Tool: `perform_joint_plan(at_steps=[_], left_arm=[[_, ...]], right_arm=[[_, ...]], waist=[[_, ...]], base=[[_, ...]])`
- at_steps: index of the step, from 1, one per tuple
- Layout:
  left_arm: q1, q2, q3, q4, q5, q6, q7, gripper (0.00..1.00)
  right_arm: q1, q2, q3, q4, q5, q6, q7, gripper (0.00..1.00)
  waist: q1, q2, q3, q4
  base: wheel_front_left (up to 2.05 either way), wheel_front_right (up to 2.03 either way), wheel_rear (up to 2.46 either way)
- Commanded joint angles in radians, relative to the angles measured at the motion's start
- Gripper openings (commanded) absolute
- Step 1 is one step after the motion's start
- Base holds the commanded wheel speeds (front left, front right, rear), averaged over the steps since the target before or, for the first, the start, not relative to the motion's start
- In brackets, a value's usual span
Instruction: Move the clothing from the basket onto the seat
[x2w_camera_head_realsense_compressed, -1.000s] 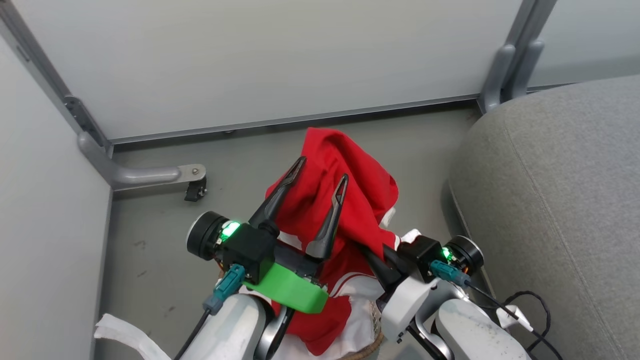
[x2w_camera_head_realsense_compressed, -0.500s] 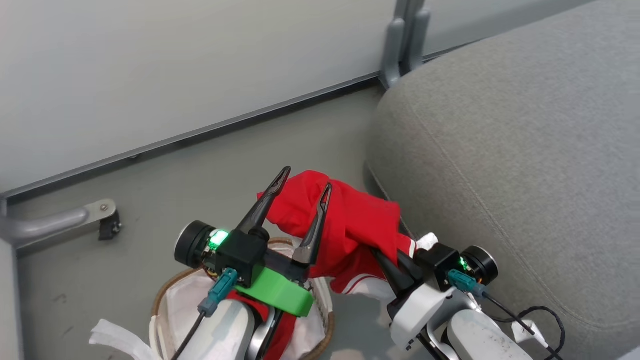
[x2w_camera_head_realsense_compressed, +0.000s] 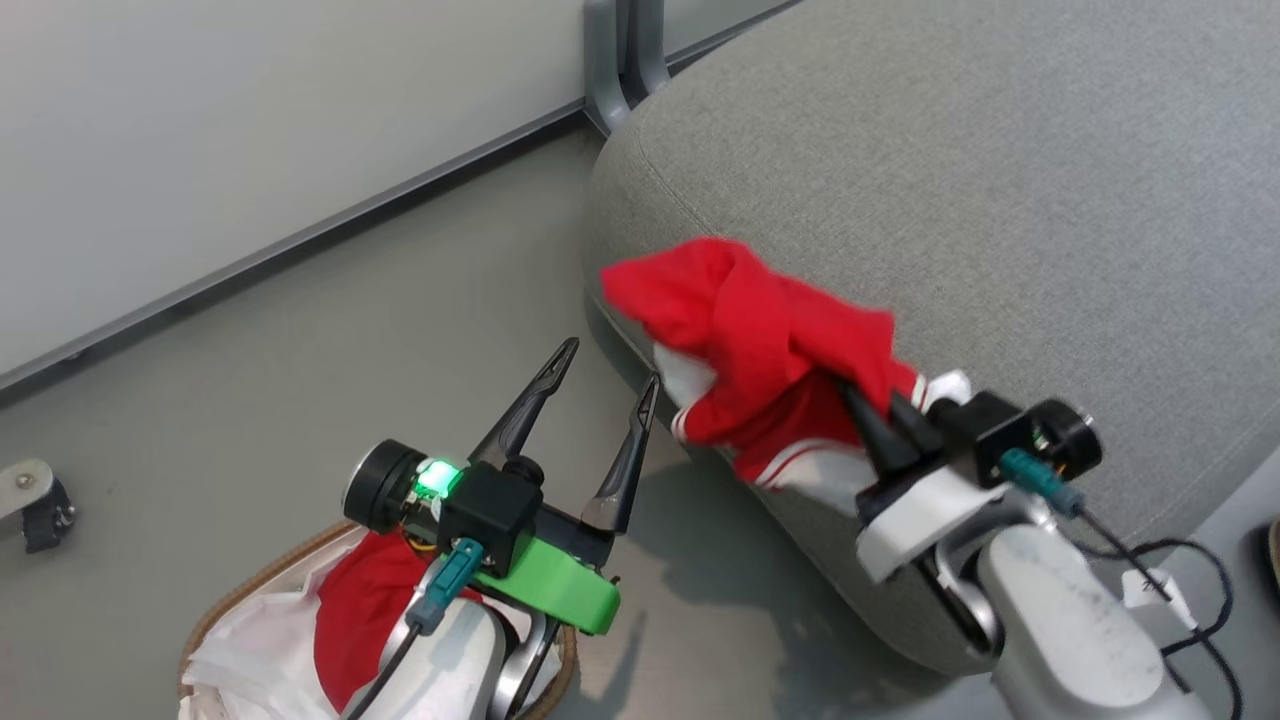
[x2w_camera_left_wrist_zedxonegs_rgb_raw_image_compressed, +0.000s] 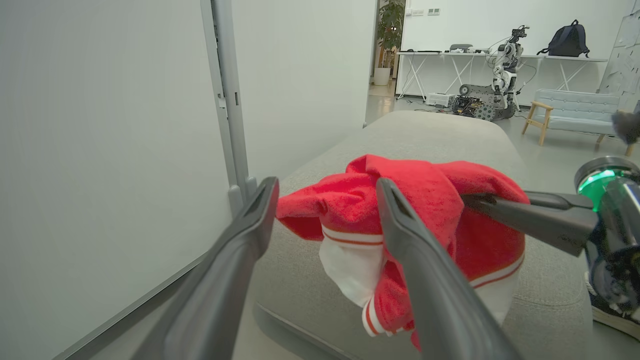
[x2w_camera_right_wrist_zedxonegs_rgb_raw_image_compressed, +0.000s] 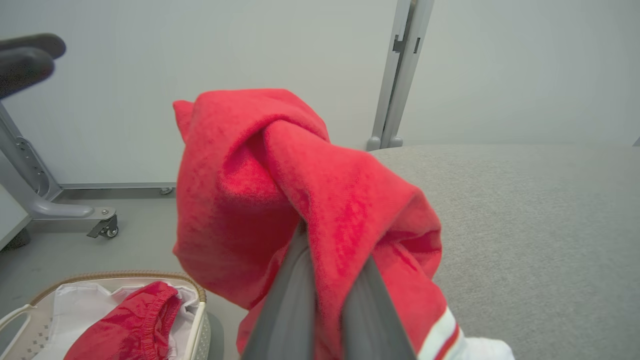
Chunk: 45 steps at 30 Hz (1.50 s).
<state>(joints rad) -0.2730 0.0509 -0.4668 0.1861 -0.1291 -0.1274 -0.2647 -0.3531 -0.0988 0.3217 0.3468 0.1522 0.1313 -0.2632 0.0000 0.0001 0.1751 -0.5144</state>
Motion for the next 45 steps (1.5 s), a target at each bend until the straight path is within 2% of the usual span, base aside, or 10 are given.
perform_joint_plan(at_steps=[1,10,20,26,32,33,34,37,45], left_arm=[[-0.023,0.015,-0.001,-0.003,0.005,-0.004,0.001,1.00],[-0.118,0.091,-0.083,-0.039,-0.004,-0.004,0.001,1.00],[-0.220,0.155,-0.140,-0.081,-0.024,-0.004,0.001,1.00],[-0.271,0.185,-0.156,-0.100,-0.025,-0.004,0.000,1.00],[-0.292,0.191,-0.155,-0.098,-0.029,-0.004,0.000,1.00],[-0.294,0.191,-0.155,-0.096,-0.029,-0.004,0.000,1.00],[-0.294,0.191,-0.154,-0.093,-0.029,-0.004,0.001,1.00],[-0.285,0.186,-0.148,-0.081,-0.032,-0.004,0.000,1.00],[-0.232,0.157,-0.123,-0.042,-0.034,-0.004,0.000,1.00]], right_arm=[[-0.040,-0.018,-0.025,-0.012,-0.012,-0.001,-0.002,0.00],[-0.297,-0.152,-0.252,0.033,-0.094,-0.001,-0.002,0.00],[-0.564,-0.270,-0.408,0.249,-0.164,-0.001,-0.002,0.00],[-0.667,-0.280,-0.503,0.386,-0.236,-0.001,-0.002,0.00],[-0.662,-0.233,-0.600,0.471,-0.301,-0.001,-0.002,0.00],[-0.651,-0.221,-0.619,0.478,-0.304,-0.001,-0.002,0.04],[-0.643,-0.211,-0.634,0.479,-0.310,-0.001,-0.002,0.12],[-0.598,-0.179,-0.672,0.455,-0.321,-0.001,-0.002,1.00],[-0.423,-0.119,-0.705,0.361,-0.311,-0.001,-0.001,1.00]], waist=[[0.0000,-0.0001,0.077,-0.002],[0.0000,-0.0001,0.254,0.086],[0.0000,-0.0001,0.444,0.178],[0.0000,-0.0001,0.535,0.218],[0.0000,-0.0001,0.562,0.238],[0.0000,-0.0001,0.561,0.239],[0.0000,-0.0001,0.559,0.240],[0.0000,-0.0001,0.540,0.234],[0.0000,-0.0001,0.425,0.201]], base=[[0.00,0.00,0.00],[0.00,0.00,0.00],[0.00,0.00,0.00],[0.00,0.00,0.00],[0.00,0.00,0.00],[0.00,0.00,0.00],[0.00,0.00,0.00],[0.00,0.00,0.00],[0.00,0.00,0.00]])
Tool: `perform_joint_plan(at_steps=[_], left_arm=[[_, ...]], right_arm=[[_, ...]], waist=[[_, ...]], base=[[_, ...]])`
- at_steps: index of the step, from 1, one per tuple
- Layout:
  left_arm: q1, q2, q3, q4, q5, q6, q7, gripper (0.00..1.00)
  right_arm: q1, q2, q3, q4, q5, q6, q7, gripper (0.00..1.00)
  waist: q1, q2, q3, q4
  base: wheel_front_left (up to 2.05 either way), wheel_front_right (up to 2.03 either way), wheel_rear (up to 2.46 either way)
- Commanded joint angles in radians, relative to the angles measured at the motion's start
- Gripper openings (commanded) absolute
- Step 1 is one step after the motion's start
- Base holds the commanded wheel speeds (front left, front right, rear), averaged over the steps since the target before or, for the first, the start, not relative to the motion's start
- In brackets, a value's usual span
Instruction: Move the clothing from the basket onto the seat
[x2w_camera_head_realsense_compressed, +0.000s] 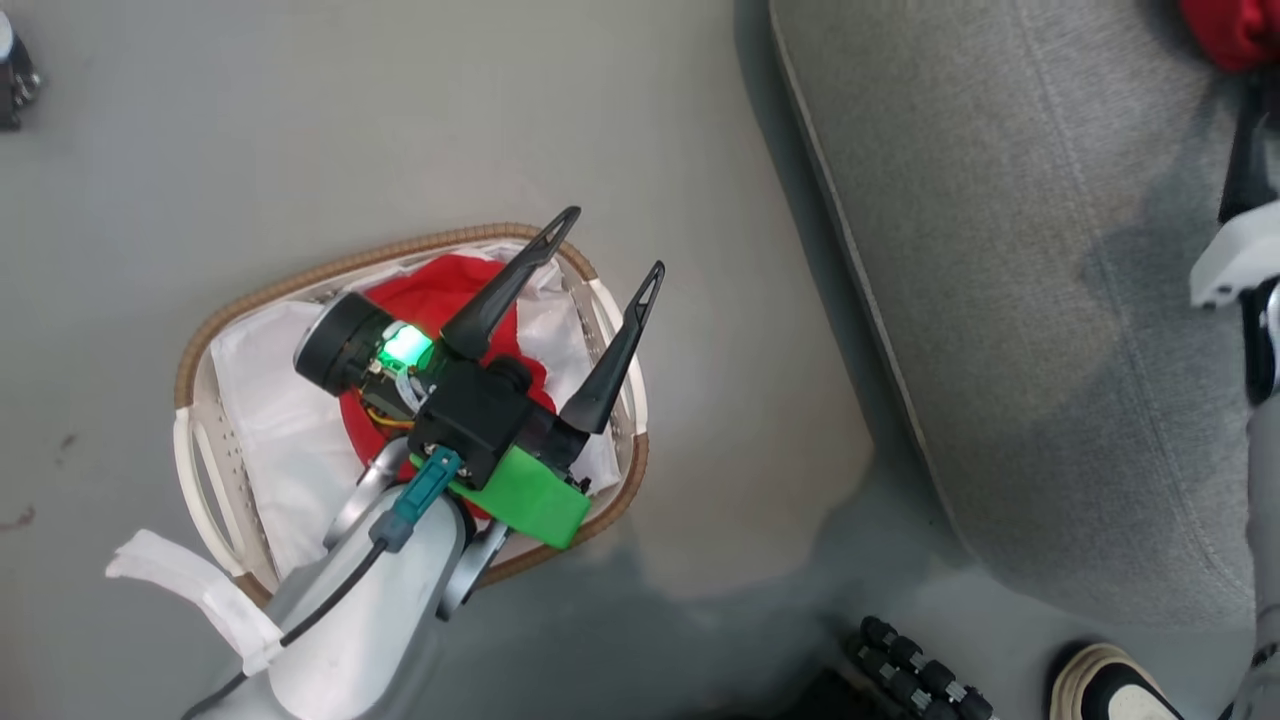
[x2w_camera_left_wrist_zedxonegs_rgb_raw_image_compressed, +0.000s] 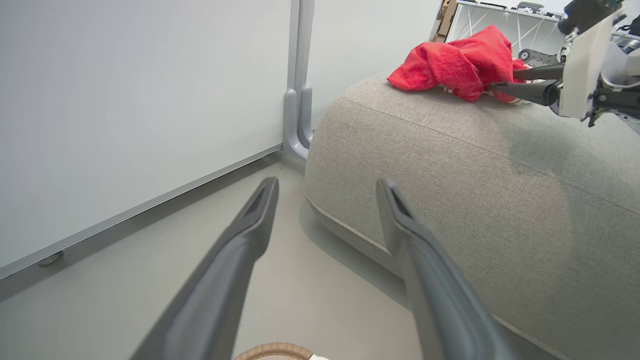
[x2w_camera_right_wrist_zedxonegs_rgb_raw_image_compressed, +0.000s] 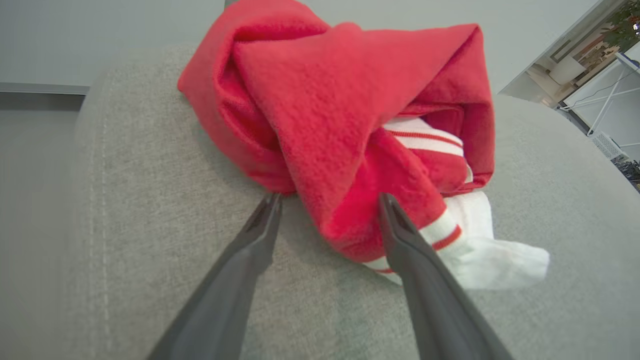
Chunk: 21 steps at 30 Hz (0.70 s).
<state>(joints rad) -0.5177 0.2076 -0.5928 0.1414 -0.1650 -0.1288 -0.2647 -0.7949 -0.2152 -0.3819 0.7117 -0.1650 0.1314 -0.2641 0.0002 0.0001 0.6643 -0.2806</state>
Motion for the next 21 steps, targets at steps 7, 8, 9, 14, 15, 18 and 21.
perform_joint_plan(at_steps=[7,8,9,14,15,18,21], left_arm=[[0.075,-0.031,0.043,0.027,0.000,-0.003,0.000,1.00],[0.083,-0.038,0.052,0.029,0.003,-0.003,0.000,1.00],[0.093,-0.045,0.063,0.033,0.006,-0.003,0.000,1.00],[0.139,-0.070,0.119,0.047,0.015,-0.003,0.000,1.00],[0.151,-0.077,0.138,0.048,0.015,-0.003,0.000,1.00],[0.174,-0.089,0.184,0.051,0.021,-0.003,0.001,1.00],[0.196,-0.101,0.248,0.058,0.028,-0.002,0.000,1.00]], right_arm=[[0.162,0.044,0.038,-0.103,0.051,-0.001,0.000,1.00],[0.181,0.053,0.052,-0.122,0.063,-0.001,0.000,1.00],[0.200,0.062,0.065,-0.143,0.077,-0.001,0.000,1.00],[0.257,0.089,0.123,-0.221,0.145,-0.001,0.000,1.00],[0.265,0.098,0.142,-0.238,0.153,-0.001,0.000,1.00],[0.280,0.109,0.191,-0.275,0.172,-0.001,0.000,1.00],[0.287,0.123,0.247,-0.305,0.186,-0.001,0.000,1.00]], waist=[[-0.0002,-0.0001,-0.172,-0.052],[-0.0002,-0.0001,-0.184,-0.051],[-0.0002,-0.0001,-0.197,-0.048],[-0.0002,-0.0001,-0.252,-0.017],[-0.0002,-0.0001,-0.264,-0.008],[-0.0002,-0.0001,-0.287,0.021],[-0.0002,-0.0001,-0.310,0.058]], base=[[0.00,0.00,0.00],[0.00,0.00,0.00],[0.00,0.00,0.00],[0.00,0.00,0.00],[0.00,0.00,0.00],[0.00,0.00,0.00],[0.00,0.00,0.00]])
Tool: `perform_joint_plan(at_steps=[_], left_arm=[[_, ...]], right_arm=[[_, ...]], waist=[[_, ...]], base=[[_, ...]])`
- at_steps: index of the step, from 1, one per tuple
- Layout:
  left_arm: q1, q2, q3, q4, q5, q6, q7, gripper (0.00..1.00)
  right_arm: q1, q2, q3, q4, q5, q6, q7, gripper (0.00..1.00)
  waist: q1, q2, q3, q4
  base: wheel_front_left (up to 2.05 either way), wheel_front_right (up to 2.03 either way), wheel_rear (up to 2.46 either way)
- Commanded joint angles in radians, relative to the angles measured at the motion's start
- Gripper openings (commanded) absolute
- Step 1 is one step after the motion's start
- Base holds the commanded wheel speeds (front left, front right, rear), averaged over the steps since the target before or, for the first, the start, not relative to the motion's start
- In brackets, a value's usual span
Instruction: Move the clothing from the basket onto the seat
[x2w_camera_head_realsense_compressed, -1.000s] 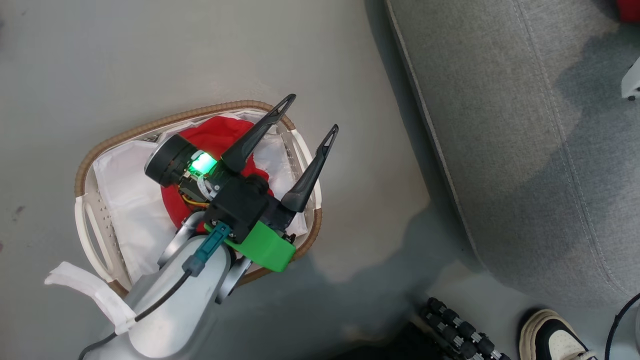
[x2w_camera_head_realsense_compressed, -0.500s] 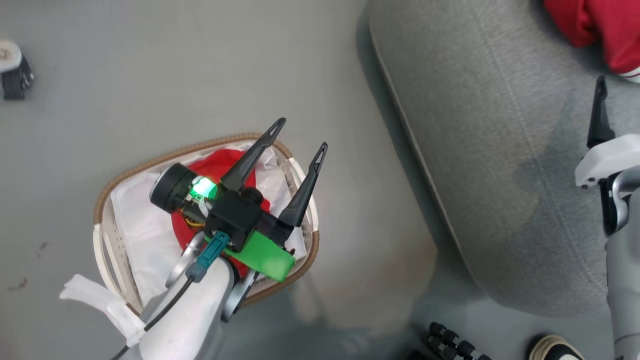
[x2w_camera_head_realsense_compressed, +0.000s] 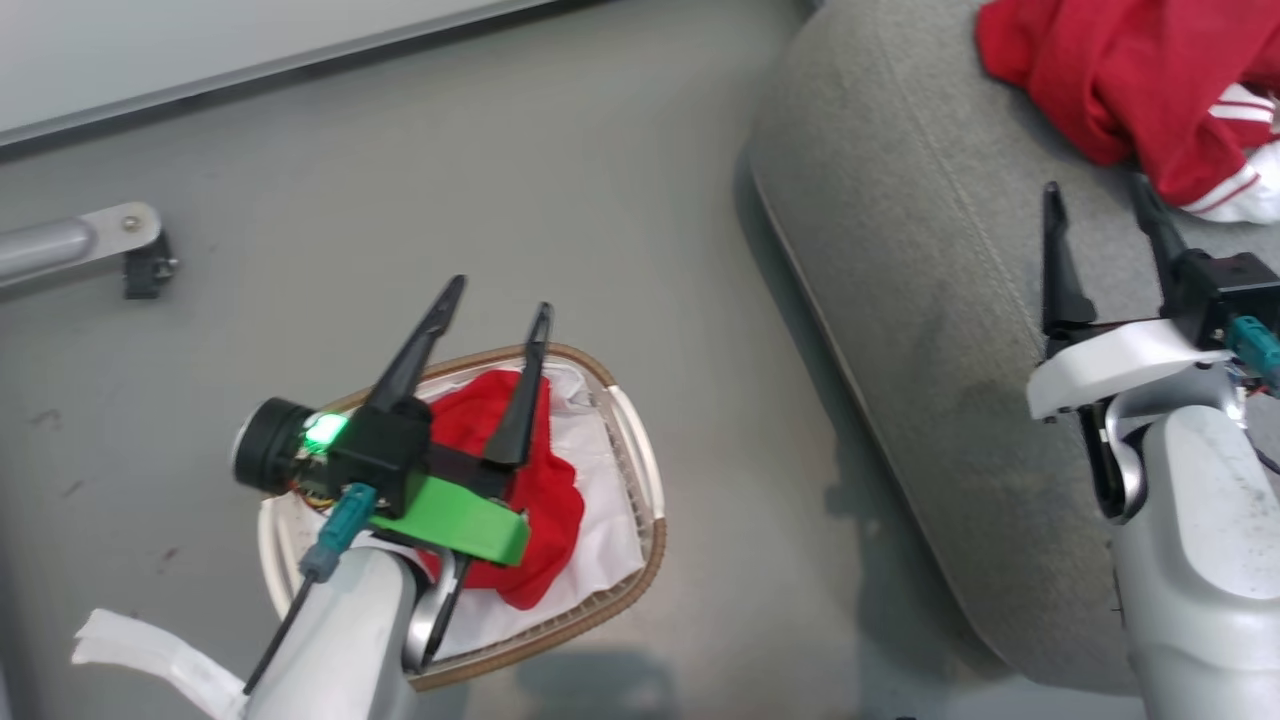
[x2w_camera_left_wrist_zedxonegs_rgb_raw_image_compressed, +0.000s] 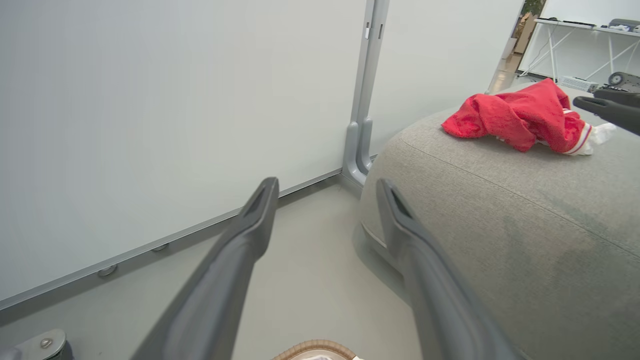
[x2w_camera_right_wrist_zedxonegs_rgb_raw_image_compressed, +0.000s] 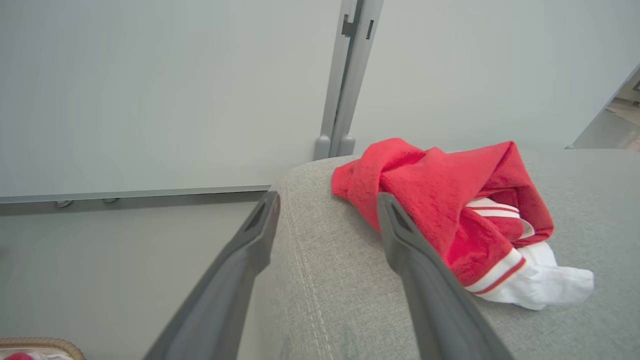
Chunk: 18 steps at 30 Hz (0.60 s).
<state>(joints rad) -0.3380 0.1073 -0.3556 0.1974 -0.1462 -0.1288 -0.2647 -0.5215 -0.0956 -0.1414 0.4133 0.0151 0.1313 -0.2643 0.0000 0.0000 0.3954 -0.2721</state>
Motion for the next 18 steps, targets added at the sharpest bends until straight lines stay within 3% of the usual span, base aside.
perform_joint_plan(at_steps=[1,10,18], left_arm=[[0.021,-0.006,0.026,0.005,0.010,-0.002,0.000,1.00],[0.072,-0.034,0.194,0.055,0.026,0.006,0.001,1.00],[0.135,-0.048,0.295,0.094,0.043,0.009,0.001,1.00]], right_arm=[[0.018,0.005,0.017,-0.012,0.010,-0.001,0.000,1.00],[0.064,0.036,0.066,-0.038,0.055,-0.001,0.000,1.00],[0.123,0.042,0.105,-0.031,0.065,-0.001,0.000,1.00]], waist=[[0.0000,0.0000,-0.047,0.062],[0.0000,0.0000,-0.109,0.167],[0.0000,0.0000,-0.175,0.214]], base=[[0.00,0.00,0.00],[0.00,0.00,0.00],[0.00,0.00,0.00]])
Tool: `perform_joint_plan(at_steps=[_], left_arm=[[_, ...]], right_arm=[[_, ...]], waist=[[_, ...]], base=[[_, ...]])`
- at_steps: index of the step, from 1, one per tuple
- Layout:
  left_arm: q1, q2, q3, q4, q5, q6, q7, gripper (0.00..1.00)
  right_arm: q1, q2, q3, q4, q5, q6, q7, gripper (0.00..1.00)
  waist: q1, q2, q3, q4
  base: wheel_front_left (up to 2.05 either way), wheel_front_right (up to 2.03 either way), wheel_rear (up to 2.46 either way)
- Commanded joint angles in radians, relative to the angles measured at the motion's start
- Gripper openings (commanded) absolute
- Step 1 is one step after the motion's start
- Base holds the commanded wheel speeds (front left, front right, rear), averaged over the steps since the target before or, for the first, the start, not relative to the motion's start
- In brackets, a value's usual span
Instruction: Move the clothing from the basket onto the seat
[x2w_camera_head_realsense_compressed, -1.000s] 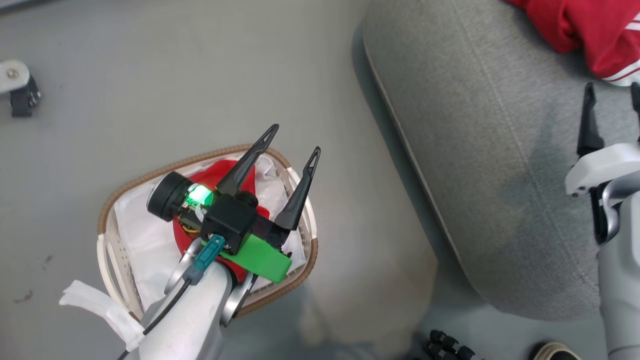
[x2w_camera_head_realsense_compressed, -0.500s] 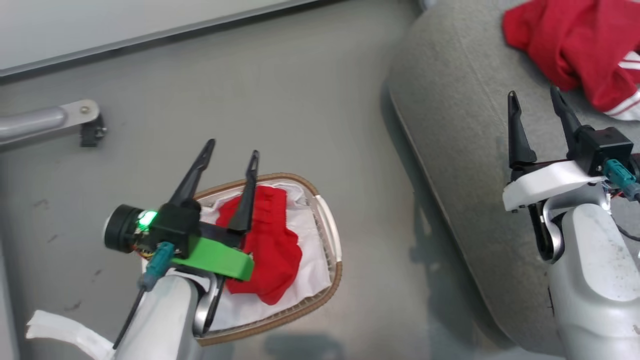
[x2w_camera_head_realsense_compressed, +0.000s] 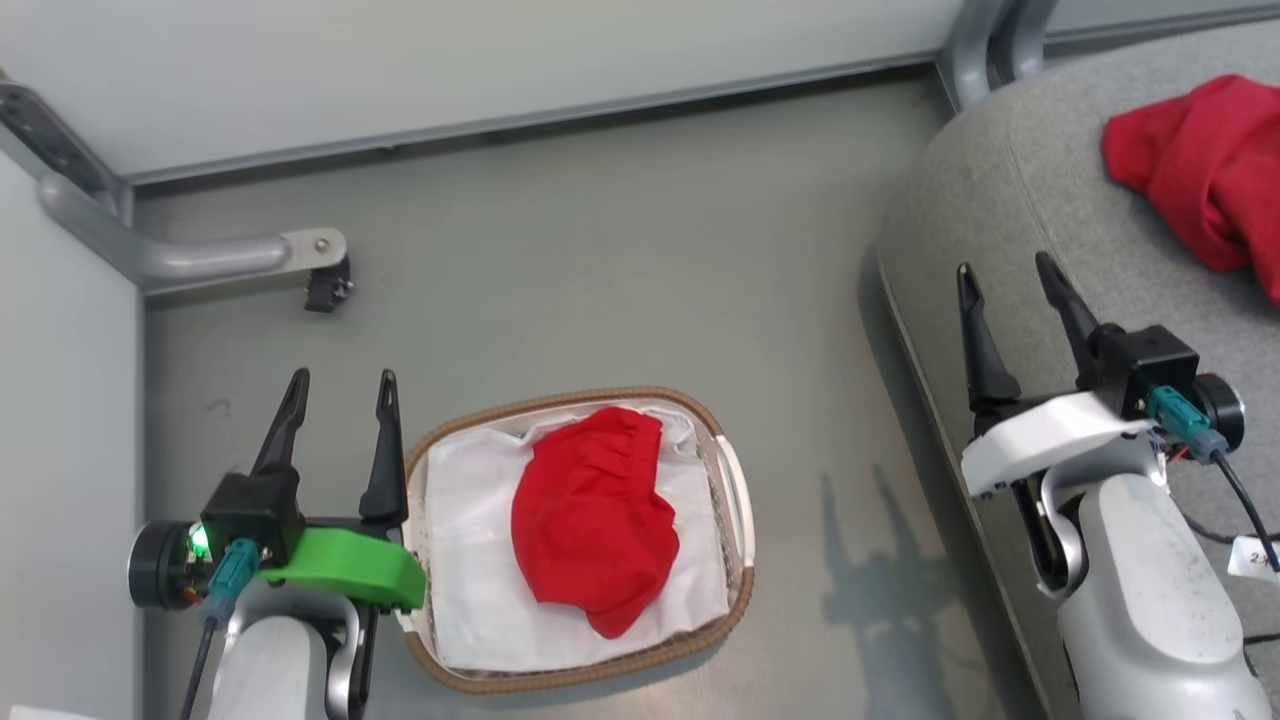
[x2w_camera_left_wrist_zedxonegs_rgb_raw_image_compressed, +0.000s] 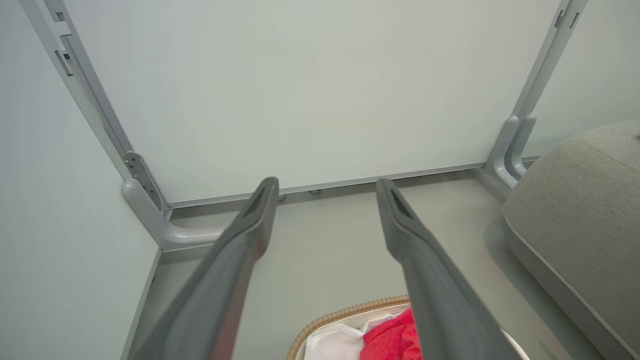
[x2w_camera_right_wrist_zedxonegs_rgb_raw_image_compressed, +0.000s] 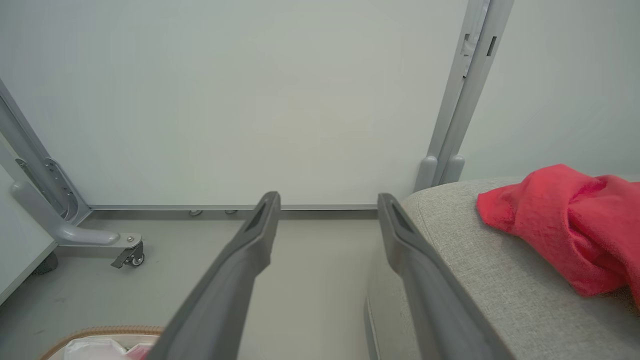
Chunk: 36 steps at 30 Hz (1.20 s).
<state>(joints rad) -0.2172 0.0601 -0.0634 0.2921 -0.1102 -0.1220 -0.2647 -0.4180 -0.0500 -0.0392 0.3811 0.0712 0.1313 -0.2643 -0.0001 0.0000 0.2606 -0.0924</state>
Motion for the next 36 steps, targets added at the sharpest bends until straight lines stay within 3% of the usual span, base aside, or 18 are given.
perform_joint_plan(at_steps=[1,12,22,36], left_arm=[[0.023,-0.001,0.010,0.001,0.009,0.002,0.001,1.00],[0.133,-0.008,0.060,0.020,0.013,0.006,0.001,1.00],[0.236,-0.009,0.043,0.009,-0.034,0.040,0.001,1.00],[0.281,-0.009,0.016,0.004,-0.049,0.056,0.001,1.00]], right_arm=[[0.025,-0.004,0.001,0.003,0.016,-0.001,0.000,1.00],[0.136,-0.003,0.020,0.012,0.008,-0.001,0.000,1.00],[0.239,-0.003,0.039,0.026,0.024,-0.001,0.000,1.00],[0.290,-0.003,0.050,0.028,0.040,-0.001,0.000,1.00]], waist=[[0.0001,0.0000,-0.047,0.038],[0.0001,0.0000,-0.141,0.058],[0.0001,0.0000,-0.223,0.064],[0.0001,0.0000,-0.238,0.069]], base=[[0.00,0.00,0.00],[0.00,0.00,0.00],[0.00,0.00,0.00],[0.00,0.00,0.00]])
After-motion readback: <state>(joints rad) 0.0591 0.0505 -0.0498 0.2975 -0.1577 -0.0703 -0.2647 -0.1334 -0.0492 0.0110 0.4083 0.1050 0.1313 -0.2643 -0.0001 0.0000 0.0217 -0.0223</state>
